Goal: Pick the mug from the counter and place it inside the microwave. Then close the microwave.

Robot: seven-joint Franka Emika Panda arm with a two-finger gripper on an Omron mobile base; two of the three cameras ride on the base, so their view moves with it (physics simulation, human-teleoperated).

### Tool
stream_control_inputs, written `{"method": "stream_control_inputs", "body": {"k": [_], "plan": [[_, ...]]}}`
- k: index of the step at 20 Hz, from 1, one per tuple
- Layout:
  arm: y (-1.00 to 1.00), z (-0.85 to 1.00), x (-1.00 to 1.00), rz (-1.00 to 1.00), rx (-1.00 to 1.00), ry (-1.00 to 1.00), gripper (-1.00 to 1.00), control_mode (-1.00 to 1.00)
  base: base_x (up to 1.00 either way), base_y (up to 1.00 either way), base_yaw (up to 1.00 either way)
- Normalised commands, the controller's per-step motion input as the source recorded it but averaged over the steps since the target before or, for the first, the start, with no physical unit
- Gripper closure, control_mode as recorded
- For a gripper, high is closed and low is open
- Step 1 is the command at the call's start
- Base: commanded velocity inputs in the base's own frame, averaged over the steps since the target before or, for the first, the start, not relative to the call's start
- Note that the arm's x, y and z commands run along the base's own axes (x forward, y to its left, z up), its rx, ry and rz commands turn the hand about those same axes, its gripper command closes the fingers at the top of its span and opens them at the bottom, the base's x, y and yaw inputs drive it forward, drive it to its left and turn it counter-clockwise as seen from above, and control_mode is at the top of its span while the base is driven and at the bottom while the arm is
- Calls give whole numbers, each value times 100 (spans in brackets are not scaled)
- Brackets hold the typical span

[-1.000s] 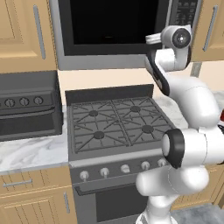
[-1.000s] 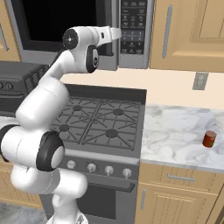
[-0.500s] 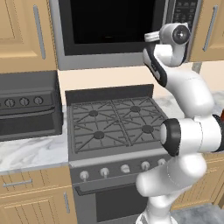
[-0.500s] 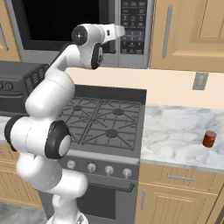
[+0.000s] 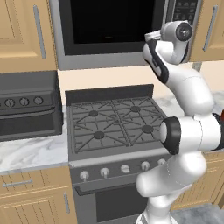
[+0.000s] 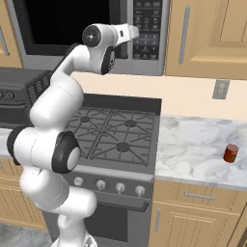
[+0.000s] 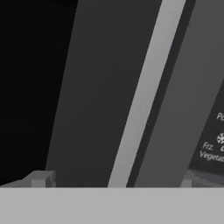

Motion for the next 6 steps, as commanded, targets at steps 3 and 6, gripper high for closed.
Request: {"method": "stream_control_inputs", "body": {"k": [3, 6], "plan": [[0, 0, 16, 0, 0, 0, -100, -100, 0, 0, 0], [0, 0, 0, 0, 0, 0, -100, -100, 0, 0, 0]]}}
